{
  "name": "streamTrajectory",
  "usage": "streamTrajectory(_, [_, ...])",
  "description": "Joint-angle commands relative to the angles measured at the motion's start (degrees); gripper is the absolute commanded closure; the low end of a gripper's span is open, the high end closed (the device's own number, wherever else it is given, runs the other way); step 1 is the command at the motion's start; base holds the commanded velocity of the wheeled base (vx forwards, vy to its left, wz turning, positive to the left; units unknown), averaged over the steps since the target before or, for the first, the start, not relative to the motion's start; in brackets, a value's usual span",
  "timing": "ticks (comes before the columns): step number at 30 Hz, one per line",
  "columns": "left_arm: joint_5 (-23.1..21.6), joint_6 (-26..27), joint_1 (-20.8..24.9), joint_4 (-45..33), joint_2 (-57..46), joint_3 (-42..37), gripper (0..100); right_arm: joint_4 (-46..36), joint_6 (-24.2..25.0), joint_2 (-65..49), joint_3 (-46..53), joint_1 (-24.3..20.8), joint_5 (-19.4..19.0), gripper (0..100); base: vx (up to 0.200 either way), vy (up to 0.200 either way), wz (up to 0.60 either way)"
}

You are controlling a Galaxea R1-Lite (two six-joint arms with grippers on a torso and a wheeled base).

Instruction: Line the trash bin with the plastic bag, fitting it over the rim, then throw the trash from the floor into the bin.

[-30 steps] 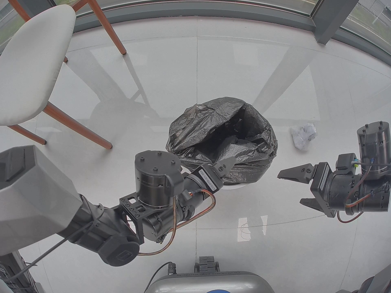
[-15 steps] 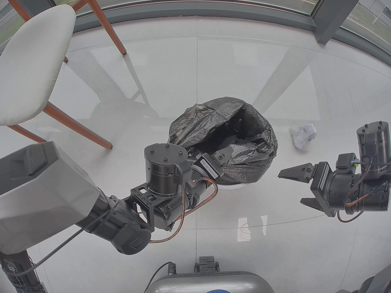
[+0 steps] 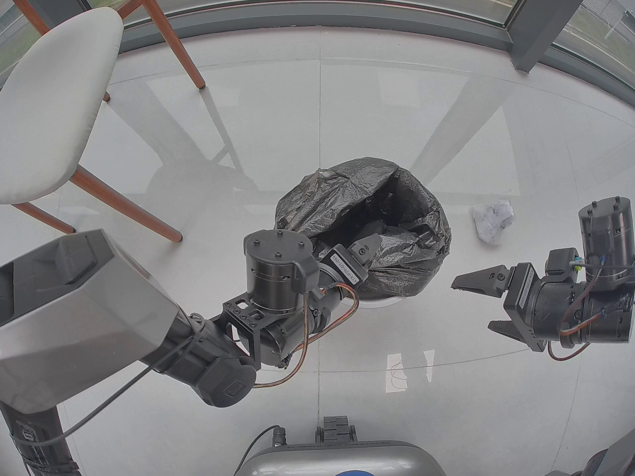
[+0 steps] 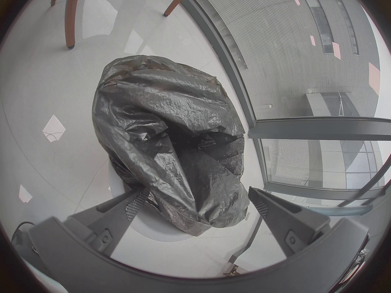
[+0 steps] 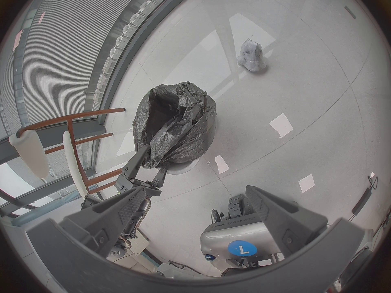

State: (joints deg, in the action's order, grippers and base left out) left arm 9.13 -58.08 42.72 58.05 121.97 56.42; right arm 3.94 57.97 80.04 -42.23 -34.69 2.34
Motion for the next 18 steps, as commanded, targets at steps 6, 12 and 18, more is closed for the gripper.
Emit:
streamTrajectory(6, [0.01,-0.11,-0.09,0.04,1.87,1.94,100,0.02,-0.05,0.11,0.04,0.07,-0.06,0,0.0,0.0,0.0])
streamTrajectory(12, [0.8,-0.11,0.0,0.04,1.61,2.2,100,0.02,-0.05,0.11,0.04,0.24,0.03,0,0.0,0.0,0.0])
streamTrajectory(18, [0.89,-1.16,0.0,-1.01,-1.29,0.8,100,0.11,-0.13,0.2,0.04,0.33,-0.06,0,0.0,0.0,0.0])
